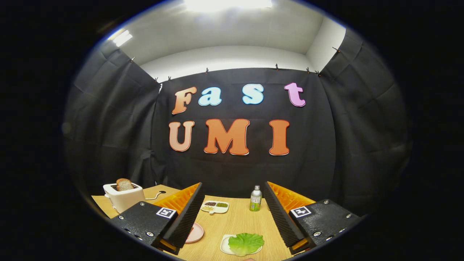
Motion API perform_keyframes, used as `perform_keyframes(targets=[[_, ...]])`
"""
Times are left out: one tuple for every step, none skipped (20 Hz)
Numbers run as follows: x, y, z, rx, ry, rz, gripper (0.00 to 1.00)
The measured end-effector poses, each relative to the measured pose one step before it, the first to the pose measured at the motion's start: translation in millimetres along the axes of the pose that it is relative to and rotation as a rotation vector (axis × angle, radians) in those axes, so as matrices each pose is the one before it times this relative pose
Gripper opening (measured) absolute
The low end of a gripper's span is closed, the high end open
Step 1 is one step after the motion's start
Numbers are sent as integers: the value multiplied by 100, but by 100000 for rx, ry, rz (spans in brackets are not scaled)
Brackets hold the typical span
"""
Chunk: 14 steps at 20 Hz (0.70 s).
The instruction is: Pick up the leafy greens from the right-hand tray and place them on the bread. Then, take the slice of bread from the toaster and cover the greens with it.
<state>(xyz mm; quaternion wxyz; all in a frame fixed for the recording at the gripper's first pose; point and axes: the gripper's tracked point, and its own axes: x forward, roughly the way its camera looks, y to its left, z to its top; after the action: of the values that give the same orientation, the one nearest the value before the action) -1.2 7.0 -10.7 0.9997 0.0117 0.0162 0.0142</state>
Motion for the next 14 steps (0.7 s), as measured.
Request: perform_keyframes(targets=[[137,-35,-247,327,732,-37,99],[131,-43,-358,222,842,-63,99],[250,-147,-384,43,1132,-279,99],[143,-224,-534,-187,1338,-17,99],[259,-221,-600,-466,1575,-220,99],[349,-382,-770,-812,1985,-554,99],[532,-434,-920,-759,2535,-988,99],[725,-324,-1160,-433,3429,-855,99],[752,-149,-1236,-167,4253,-237,99],[882,36,-1562,-206,4924,571,99],[899,-91,-1582,143,6174,70,99],[848,-101,-1558,848,6508,599,99],[1029,353,-1445,1441,7086,2014,99],[1065,489,-1271,1565,7614,2412,99]])
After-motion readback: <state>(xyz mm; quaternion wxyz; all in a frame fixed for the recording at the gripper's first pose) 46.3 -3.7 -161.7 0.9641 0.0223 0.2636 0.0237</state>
